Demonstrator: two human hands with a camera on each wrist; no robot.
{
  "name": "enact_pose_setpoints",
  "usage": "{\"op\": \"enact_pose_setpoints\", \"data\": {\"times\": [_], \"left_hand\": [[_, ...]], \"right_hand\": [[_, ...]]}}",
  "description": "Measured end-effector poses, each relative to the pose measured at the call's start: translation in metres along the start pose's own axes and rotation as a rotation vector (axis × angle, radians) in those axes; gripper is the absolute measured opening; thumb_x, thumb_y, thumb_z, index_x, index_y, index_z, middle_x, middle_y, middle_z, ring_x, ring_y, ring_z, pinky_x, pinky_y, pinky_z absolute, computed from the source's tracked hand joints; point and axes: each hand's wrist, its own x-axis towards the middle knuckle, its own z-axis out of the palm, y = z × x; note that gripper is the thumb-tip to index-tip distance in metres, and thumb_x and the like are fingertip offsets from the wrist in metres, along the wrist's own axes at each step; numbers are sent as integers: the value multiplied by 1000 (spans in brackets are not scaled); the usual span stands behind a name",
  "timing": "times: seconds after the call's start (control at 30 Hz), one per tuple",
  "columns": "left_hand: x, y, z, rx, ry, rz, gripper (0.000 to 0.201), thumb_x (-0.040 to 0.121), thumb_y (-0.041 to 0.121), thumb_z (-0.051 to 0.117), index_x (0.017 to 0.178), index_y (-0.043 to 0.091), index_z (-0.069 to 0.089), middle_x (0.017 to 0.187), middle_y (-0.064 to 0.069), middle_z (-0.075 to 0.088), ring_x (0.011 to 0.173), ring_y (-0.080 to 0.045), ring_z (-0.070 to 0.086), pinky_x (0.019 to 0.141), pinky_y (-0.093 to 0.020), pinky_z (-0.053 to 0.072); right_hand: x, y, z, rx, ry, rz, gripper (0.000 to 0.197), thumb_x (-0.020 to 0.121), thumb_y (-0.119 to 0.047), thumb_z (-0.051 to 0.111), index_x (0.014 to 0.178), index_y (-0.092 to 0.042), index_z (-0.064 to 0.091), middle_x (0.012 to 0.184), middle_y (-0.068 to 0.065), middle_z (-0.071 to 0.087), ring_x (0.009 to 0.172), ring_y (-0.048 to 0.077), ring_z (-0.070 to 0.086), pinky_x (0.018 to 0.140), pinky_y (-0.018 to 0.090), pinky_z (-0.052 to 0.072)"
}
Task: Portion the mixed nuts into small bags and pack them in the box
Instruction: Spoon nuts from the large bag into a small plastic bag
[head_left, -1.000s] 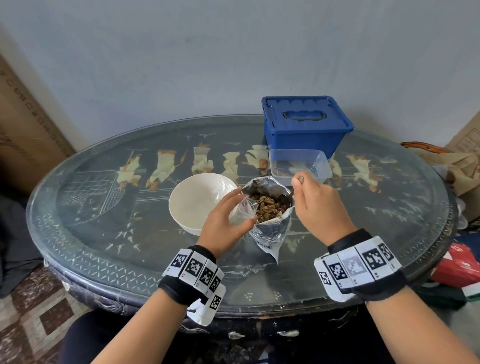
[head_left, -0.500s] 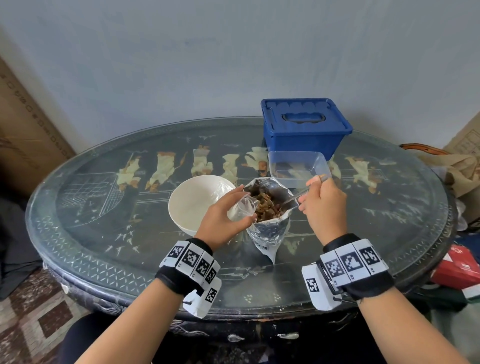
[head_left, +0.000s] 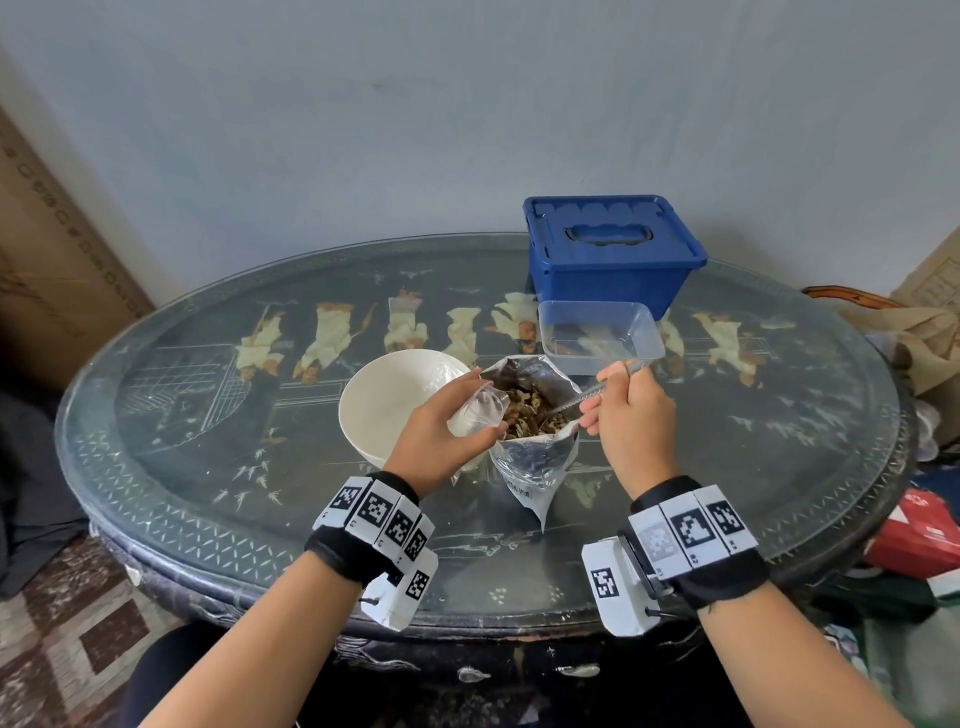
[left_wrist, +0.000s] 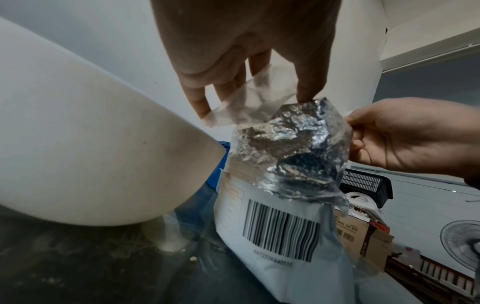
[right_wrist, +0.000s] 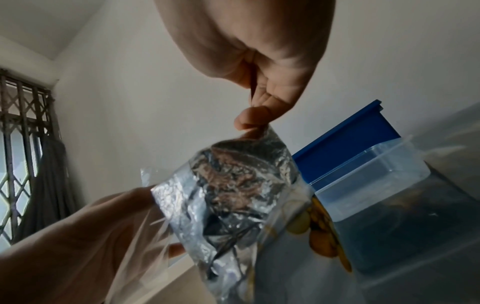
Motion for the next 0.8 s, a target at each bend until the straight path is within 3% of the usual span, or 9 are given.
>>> {"op": "enact_pose_setpoints", "data": {"times": [0.1,0.23,0.37,0.6,0.8], "left_hand": [[-2,1,-3,-10,22,0,54,76,29,74,125,24,52,127,8,54,116,-3,48,93,-5,35],[-3,-1,-8,12,81,21,55,70,34,74,119,15,58,111,3,56,101,-12,54,80,-7,41],[-5,0,-13,69,82,30,52,73,31,74,119,12,58,95,0,57,87,-11,52,72,-5,39],[1,8,-19,174,54,47,47,78,25,73,120,13,58,101,-1,58,92,-11,51,73,1,32],[10,23,-24,379,-25,90,52,77,33,73,121,12,56,100,4,53,82,-8,49,70,0,32]], "right_hand": [[0,2,-3,45,28,36,25,100,-14,31,83,-10,49,62,6,60,41,2,53,54,25,48],[4,3,-8,104,71,71,27,99,-12,31,78,-14,48,60,7,59,37,4,52,43,15,44],[6,3,-11,139,95,84,29,99,-13,31,75,-18,46,60,9,59,37,5,51,40,14,42],[7,1,-18,179,121,75,30,100,-12,31,75,-18,46,59,8,58,37,6,50,41,15,43],[10,0,-24,185,133,47,28,98,-8,30,77,-15,47,59,8,58,37,5,48,41,15,42]]}}
